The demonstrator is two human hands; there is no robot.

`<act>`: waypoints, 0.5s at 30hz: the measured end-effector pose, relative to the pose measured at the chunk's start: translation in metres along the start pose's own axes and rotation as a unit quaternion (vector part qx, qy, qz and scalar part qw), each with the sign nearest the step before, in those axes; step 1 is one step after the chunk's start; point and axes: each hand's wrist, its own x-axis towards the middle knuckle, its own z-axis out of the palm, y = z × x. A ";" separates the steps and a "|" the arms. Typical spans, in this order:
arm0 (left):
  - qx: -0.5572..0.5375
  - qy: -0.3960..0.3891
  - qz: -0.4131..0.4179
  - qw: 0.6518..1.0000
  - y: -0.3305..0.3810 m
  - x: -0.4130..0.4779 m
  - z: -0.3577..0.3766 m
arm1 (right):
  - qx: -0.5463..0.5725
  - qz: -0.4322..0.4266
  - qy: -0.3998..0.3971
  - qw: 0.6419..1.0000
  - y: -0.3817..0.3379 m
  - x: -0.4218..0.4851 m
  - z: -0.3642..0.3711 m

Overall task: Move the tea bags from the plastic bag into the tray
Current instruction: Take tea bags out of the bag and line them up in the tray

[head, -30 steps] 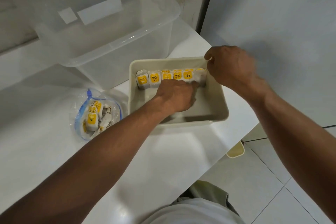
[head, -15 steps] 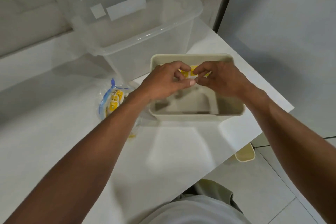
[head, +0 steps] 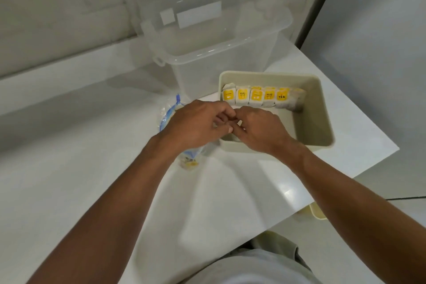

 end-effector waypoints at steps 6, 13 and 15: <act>0.128 0.003 0.030 0.991 0.004 -0.004 -0.004 | -0.018 -0.021 0.025 0.999 -0.004 0.005 0.001; -0.029 -0.032 -0.017 0.999 -0.010 -0.005 -0.011 | 0.189 0.011 0.025 0.982 0.004 0.005 0.006; -0.083 -0.028 -0.030 0.996 -0.011 -0.007 -0.014 | 0.264 0.039 0.032 0.963 0.004 0.007 0.005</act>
